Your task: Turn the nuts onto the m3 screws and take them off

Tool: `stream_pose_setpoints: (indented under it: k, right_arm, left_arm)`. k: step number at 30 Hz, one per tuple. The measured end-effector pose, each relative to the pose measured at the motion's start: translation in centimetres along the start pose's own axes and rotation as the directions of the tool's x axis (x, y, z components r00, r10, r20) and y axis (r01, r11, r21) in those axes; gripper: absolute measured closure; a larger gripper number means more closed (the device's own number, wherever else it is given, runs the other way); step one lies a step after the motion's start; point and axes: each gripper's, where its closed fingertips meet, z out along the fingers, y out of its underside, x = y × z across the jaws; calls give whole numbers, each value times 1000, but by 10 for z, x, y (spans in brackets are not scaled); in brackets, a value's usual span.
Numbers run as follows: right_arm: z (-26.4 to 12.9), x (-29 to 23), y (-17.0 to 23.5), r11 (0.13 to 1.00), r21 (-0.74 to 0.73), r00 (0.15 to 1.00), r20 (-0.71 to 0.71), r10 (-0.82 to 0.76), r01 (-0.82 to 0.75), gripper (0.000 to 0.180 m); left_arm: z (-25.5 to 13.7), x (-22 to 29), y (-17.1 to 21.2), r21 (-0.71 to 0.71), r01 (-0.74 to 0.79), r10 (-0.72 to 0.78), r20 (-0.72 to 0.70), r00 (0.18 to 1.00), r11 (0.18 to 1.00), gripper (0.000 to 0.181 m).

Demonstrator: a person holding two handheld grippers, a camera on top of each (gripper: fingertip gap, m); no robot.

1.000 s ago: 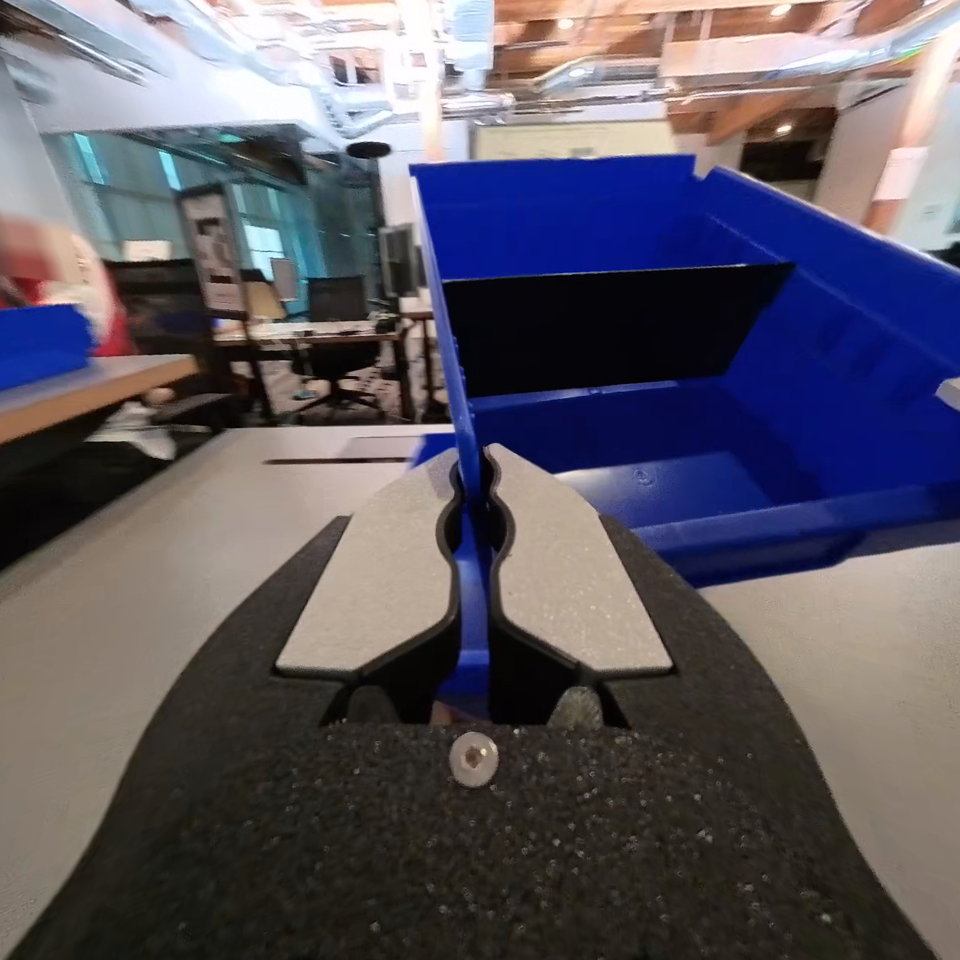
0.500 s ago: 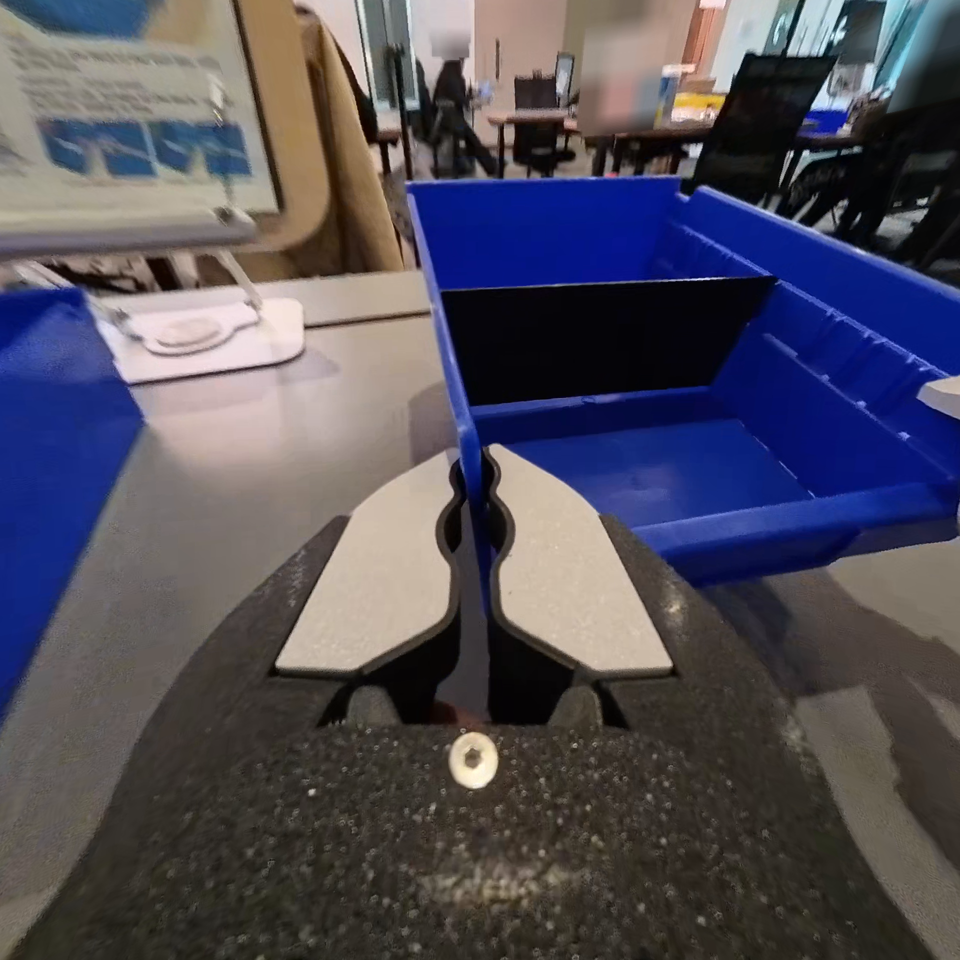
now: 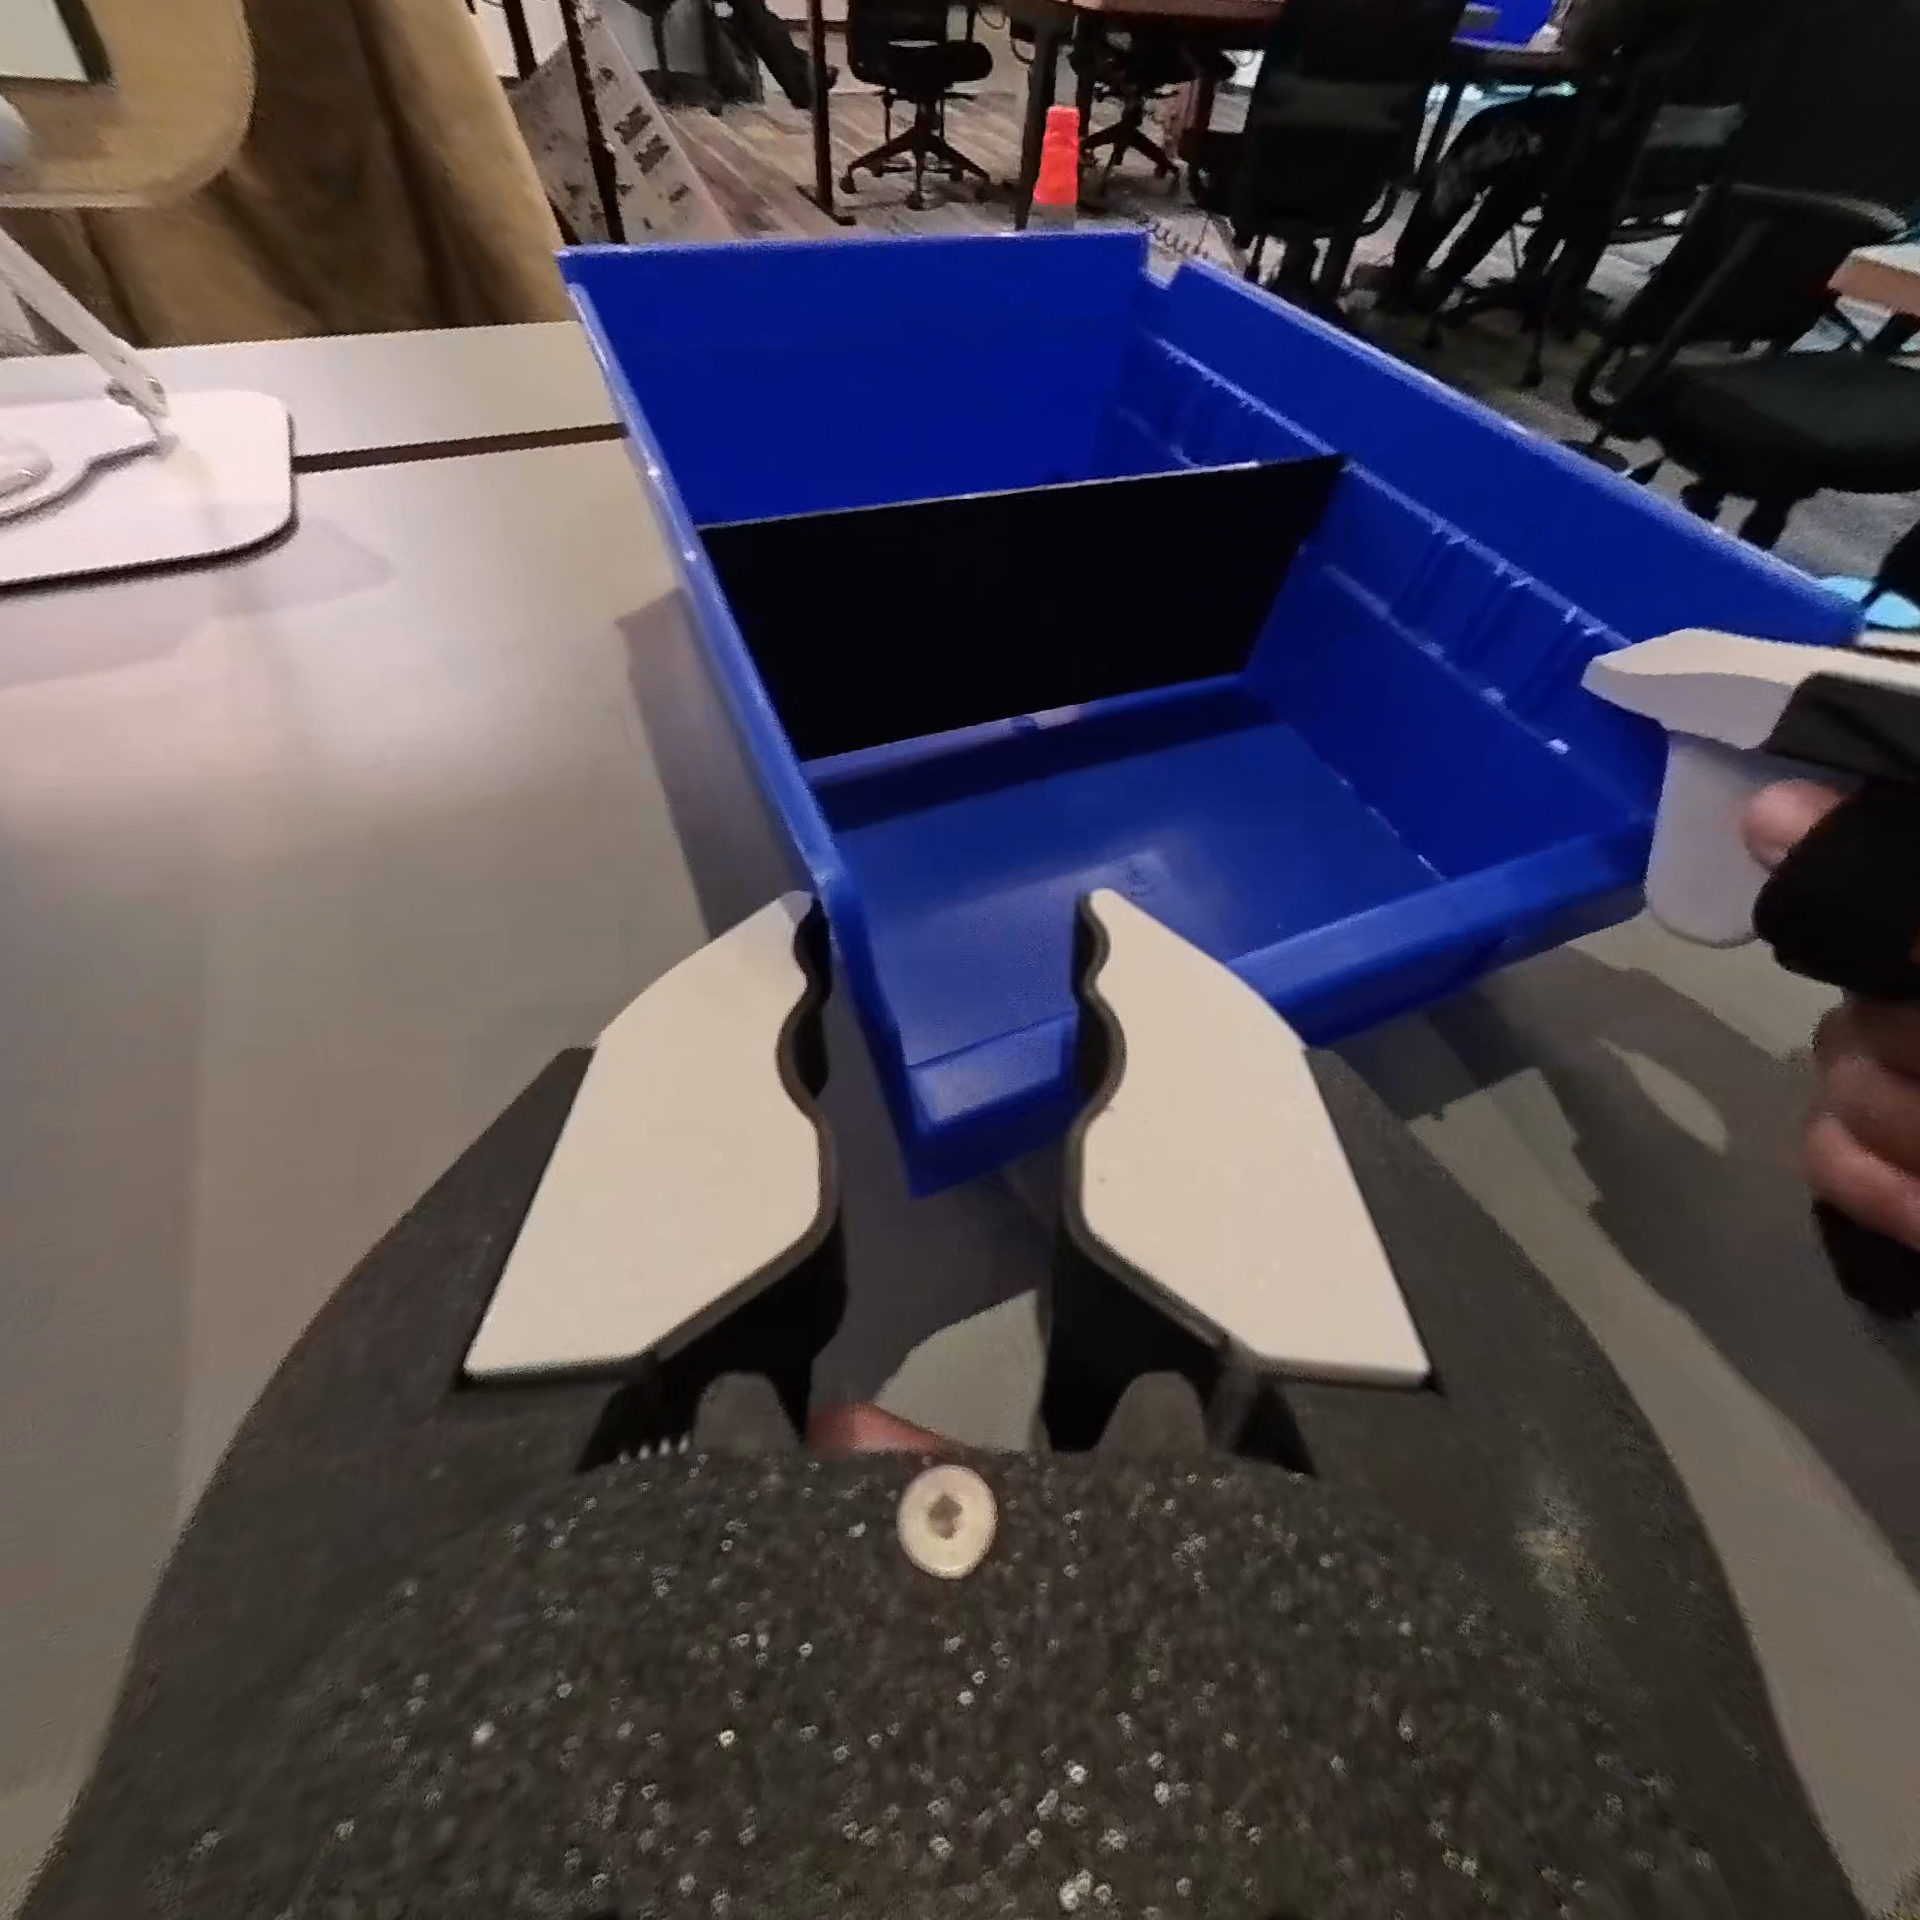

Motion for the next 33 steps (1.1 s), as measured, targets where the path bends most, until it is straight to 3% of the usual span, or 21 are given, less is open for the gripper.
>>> stream_pose_setpoints:
  k: [1,4,8,12,16,19,20,22,27,28,29,33]
  right_arm:
    - [-1,0,0,1000,-2,1000,-10,-12,12,175]
    - [-19,5,-11,997,68,997,-78,-24,30,150]
    - [-65,-8,-41,974,161,974,-190,-126,157,147]
    - [-108,-120,-56,940,283,981,-54,-185,193,151]
    - [-97,-274,-13,966,236,967,200,-157,108,151]
    - [-68,-363,22,977,163,955,242,-174,136,150]
    - [-57,-382,27,980,150,962,220,-161,130,158]
    - [-33,-404,37,985,100,977,149,-155,141,158]
    - [-4,-428,41,990,63,983,123,-133,126,152]
    - [0,-432,41,989,54,983,121,-141,135,151]
    - [4,-435,42,988,36,982,114,-153,150,151]
    - [17,-443,41,994,9,991,75,-108,107,175]
  left_arm:
    - [-2,-1,2,-8,-6,6,-8,1000,1000,138]
    - [-21,-11,6,-31,15,-17,-74,997,999,138]
    - [-97,-62,-3,20,-47,49,-112,992,999,133]
    - [-188,-191,-18,88,-179,163,166,972,980,140]
    - [-246,-324,-1,38,-88,67,382,922,995,139]
    - [-249,-390,24,0,13,-11,450,893,1000,137]
    - [-243,-405,29,-2,34,-29,459,888,999,137]
    - [-224,-419,37,-11,73,-61,431,900,997,134]
    - [-178,-430,44,-53,83,-58,363,930,995,133]
    - [-173,-426,44,-55,91,-68,326,943,994,144]
    - [-170,-423,43,-59,94,-72,299,952,994,170]
    - [-173,-427,43,-57,82,-60,313,948,995,178]
